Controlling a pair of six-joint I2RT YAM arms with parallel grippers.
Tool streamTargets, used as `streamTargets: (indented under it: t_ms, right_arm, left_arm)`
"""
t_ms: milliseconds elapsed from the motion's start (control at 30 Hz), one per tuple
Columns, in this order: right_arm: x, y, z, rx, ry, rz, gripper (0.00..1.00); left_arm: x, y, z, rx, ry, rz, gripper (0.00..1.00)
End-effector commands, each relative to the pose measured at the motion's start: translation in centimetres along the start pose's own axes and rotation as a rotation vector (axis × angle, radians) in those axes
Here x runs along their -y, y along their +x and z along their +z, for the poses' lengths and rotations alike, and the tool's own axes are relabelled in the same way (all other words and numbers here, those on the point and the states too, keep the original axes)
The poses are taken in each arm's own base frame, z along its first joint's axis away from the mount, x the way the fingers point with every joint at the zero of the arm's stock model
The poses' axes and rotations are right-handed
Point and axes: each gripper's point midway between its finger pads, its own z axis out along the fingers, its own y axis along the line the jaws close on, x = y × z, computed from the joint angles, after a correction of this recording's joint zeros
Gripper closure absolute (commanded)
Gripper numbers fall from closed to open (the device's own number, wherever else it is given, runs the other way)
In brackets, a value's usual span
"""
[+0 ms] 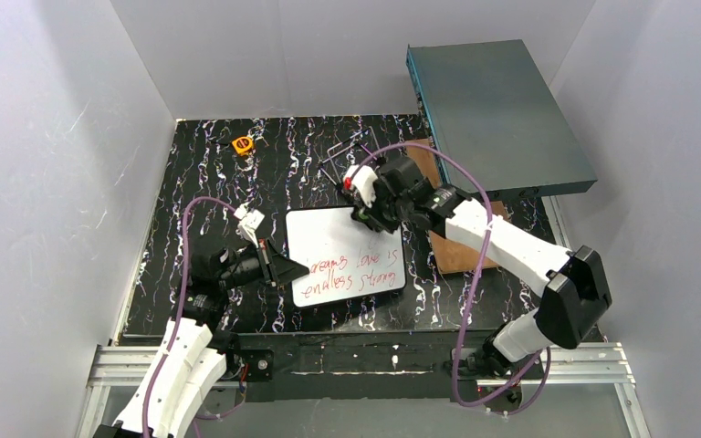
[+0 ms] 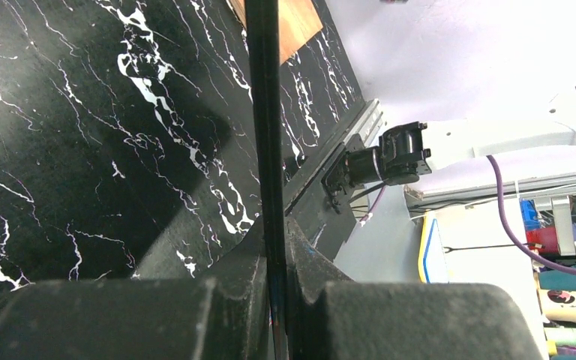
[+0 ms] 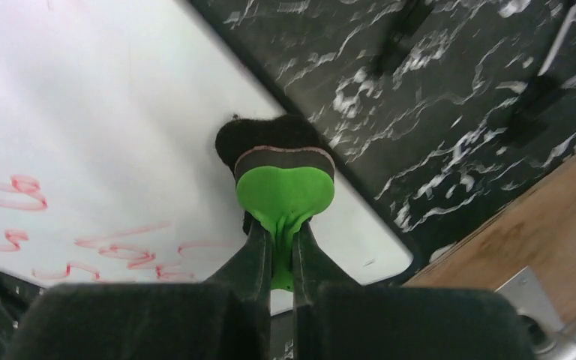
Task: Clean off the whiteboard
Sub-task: Erase the whiteboard at the center of the board.
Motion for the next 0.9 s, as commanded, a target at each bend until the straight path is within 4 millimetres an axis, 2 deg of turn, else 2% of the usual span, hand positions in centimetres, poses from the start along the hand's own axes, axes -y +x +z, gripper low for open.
streamTargets:
  t_ms: [0,100,167,200,267,300,400,467,533,600,667,767,833,867]
  right_arm:
    - [-3.8,3.0,-0.6,-0.025,-0.101,-0.056,0.99]
    - [-7.9,1.8,-1.3,0.008,-0.217,-0.138,0.99]
    - [-8.5,-0.1,-1.7,0.029,-0.244,-0.131,0.99]
    - [-7.9,-1.2,-1.7,0.039,-0.223,-0.122,0.99]
    - [-5.3,-3.4,-1.8,0.064,-0.132,-0.097,0.99]
    - [-3.7,-3.7,-1.6,0.054,-0.098,-0.066,0.99]
    - [0.6,-2.4,-1.7,0.018,-0.017,0.021,0.99]
    - [1.7,-0.4,-1.8,-0.006,0.015,0.032,0.99]
    - [1.0,1.4,-1.9,-0.009,0.005,0.022,0.99]
    - [-1.1,2.7,-1.9,-0.011,-0.057,0.003,0.99]
    - [-3.9,3.2,-2.0,-0.006,-0.132,-0.049,0.99]
    - [-7.2,2.0,-2.3,0.012,-0.233,-0.105,0.99]
    - [-7.2,-0.1,-2.7,0.040,-0.246,-0.091,0.99]
    - [-6.4,-1.3,-2.8,0.058,-0.215,-0.084,0.99]
  left_arm:
    - [3.2,-1.1,-0.4,0.010,0.128,0.116,1.00]
    - [3.3,-1.2,-0.4,0.010,0.130,0.115,1.00]
    - [3.2,-1.1,-0.4,0.010,0.130,0.116,1.00]
    - [3.3,-1.1,-0.4,0.011,0.131,0.116,1.00]
    - [3.2,-1.1,-0.4,0.014,0.129,0.116,1.00]
    - [3.2,-1.1,-0.4,0.015,0.128,0.116,1.00]
    - [3.2,-1.1,-0.4,0.013,0.129,0.115,1.00]
    - [3.3,-1.1,-0.4,0.012,0.131,0.117,1.00]
    - [3.4,-1.1,-0.5,0.013,0.134,0.119,1.00]
    - [3.4,-1.2,-0.4,0.013,0.135,0.118,1.00]
    - [3.4,-1.2,-0.4,0.012,0.138,0.119,1.00]
    - [3.4,-1.1,-0.4,0.014,0.137,0.119,1.00]
    - [3.3,-1.2,-0.4,0.017,0.134,0.119,1.00]
    - [3.3,-1.1,-0.5,0.018,0.131,0.118,1.00]
